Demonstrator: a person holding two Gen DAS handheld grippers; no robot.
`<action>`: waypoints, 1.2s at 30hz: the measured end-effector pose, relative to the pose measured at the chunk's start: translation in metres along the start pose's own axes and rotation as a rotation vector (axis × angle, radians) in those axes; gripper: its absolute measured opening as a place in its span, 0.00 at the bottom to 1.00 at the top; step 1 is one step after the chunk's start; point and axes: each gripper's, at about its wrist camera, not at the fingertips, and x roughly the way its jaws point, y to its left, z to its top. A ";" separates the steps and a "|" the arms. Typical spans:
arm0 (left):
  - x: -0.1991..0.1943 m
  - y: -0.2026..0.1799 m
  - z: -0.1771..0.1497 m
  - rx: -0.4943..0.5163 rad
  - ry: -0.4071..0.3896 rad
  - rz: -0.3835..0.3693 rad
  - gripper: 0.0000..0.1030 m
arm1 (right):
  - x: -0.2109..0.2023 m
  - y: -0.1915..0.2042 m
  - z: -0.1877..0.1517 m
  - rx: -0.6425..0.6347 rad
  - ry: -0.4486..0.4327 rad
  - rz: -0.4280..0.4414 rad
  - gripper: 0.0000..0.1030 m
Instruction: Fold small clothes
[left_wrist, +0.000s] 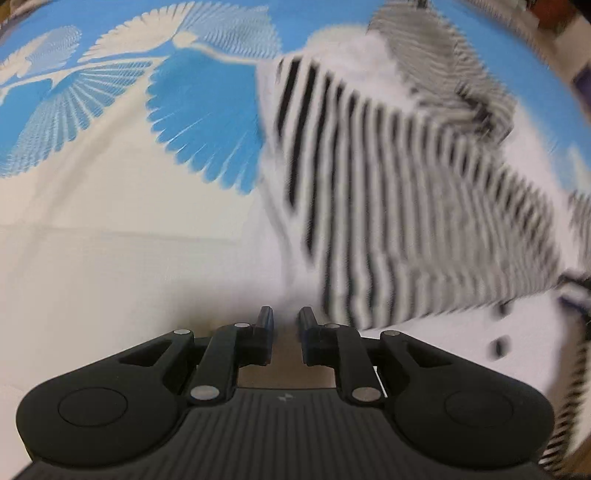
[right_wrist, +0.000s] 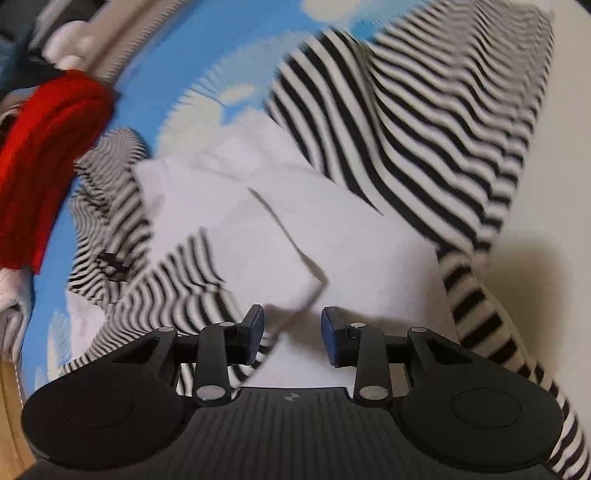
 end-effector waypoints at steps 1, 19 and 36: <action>0.001 0.002 -0.001 0.013 0.006 0.010 0.20 | 0.001 0.000 0.001 0.009 -0.005 0.004 0.34; -0.011 -0.022 -0.004 0.202 -0.006 0.050 0.23 | -0.018 0.001 0.013 -0.126 -0.140 -0.237 0.05; -0.043 -0.042 0.003 0.142 -0.125 -0.023 0.34 | -0.023 0.029 0.003 -0.451 -0.052 -0.083 0.31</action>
